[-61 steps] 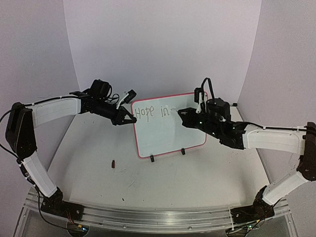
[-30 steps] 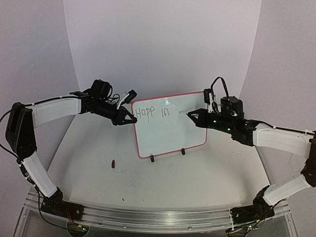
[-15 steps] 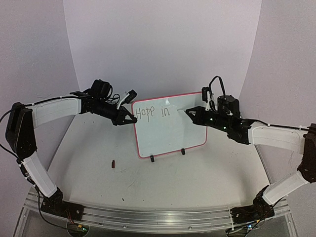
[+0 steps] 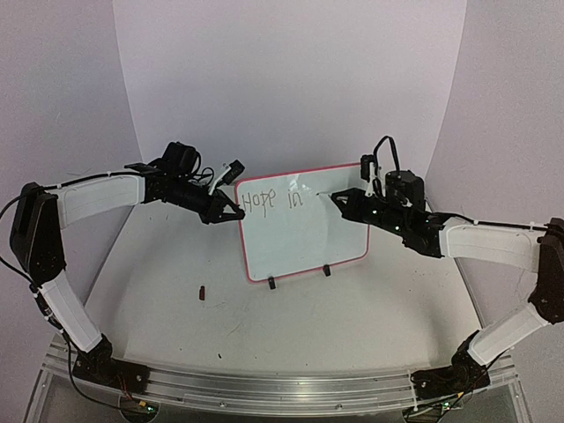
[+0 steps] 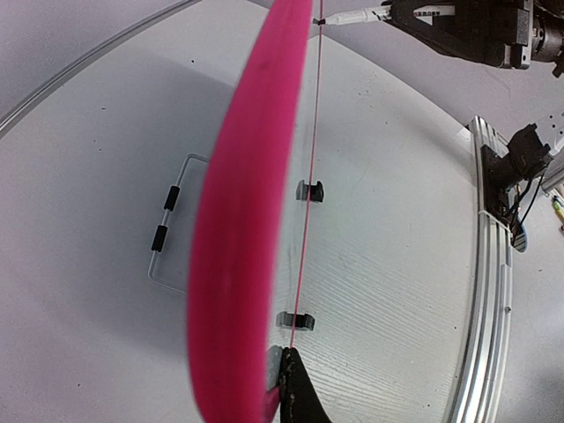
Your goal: Write a sentence on the whiteboard
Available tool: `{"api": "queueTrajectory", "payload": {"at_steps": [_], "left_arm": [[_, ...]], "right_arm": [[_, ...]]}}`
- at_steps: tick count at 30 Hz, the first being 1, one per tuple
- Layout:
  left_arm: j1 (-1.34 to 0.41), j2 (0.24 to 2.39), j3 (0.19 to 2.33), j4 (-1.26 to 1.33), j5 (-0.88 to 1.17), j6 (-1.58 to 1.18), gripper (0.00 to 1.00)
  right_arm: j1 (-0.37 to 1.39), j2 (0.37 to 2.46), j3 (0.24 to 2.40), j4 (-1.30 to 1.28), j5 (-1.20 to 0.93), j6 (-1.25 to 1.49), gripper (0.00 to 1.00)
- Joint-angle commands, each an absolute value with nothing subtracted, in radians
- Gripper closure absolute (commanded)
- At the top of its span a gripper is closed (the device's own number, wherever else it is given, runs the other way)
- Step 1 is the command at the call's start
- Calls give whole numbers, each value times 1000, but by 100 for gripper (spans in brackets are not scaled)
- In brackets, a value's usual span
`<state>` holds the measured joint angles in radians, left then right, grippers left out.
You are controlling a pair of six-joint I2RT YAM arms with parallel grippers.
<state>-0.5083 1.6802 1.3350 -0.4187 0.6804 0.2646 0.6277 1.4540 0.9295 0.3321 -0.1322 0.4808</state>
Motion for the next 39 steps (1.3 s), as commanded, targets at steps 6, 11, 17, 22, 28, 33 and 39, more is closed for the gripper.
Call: {"api": "queueTrajectory", "payload": {"at_steps": [6, 11, 17, 22, 28, 33, 39], "left_arm": [[-517, 1697, 1336, -480, 571, 326, 100], [-517, 1697, 1336, -481, 570, 328, 100], [-517, 1696, 1338, -482, 568, 327, 100], [-517, 1695, 1338, -483, 568, 329, 100], [-518, 1695, 1339, -483, 568, 329, 100], [-517, 1695, 1339, -484, 569, 329, 100], [-517, 1694, 1339, -483, 569, 330, 100]], "right_arm": [[624, 1411, 939, 376, -32, 497, 100], [624, 1429, 962, 393, -80, 494, 100], [624, 1467, 986, 399, -132, 499, 100], [624, 1485, 983, 399, -138, 509, 100], [624, 1478, 949, 397, -135, 525, 100], [624, 1468, 907, 397, -127, 541, 100], [624, 1468, 892, 392, -115, 543, 100]]}}
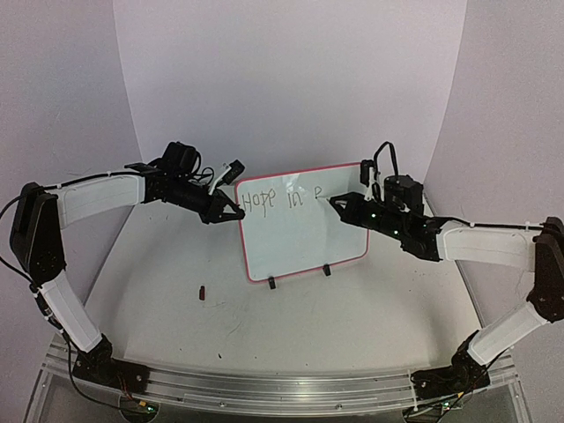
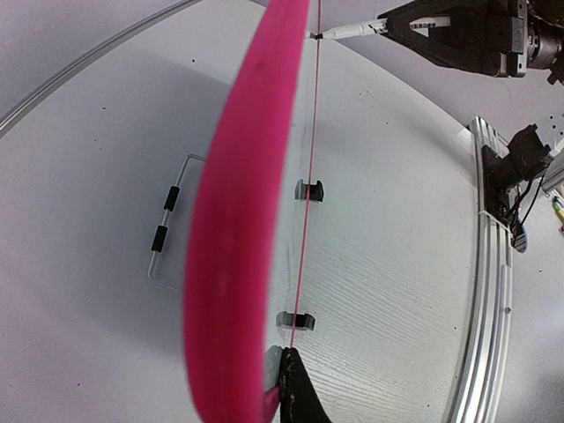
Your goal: Write a sentence on the whiteboard
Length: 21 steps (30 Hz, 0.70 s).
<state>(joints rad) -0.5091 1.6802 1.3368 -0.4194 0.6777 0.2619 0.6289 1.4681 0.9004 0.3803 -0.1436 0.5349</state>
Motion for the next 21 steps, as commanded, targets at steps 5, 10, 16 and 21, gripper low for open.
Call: {"api": "queueTrajectory", "payload": {"at_steps": [5, 10, 16, 21], "left_arm": [[-517, 1691, 1339, -484, 567, 329, 100], [-517, 1689, 1339, -485, 567, 329, 100], [-520, 1686, 1339, -484, 568, 330, 100], [-519, 1687, 1340, -483, 568, 329, 100]], "right_arm": [[624, 1445, 884, 382, -76, 541, 100], [624, 1406, 878, 365, -31, 528, 100], [624, 1364, 878, 359, -58, 510, 100], [624, 1323, 876, 365, -106, 493, 100]]}}
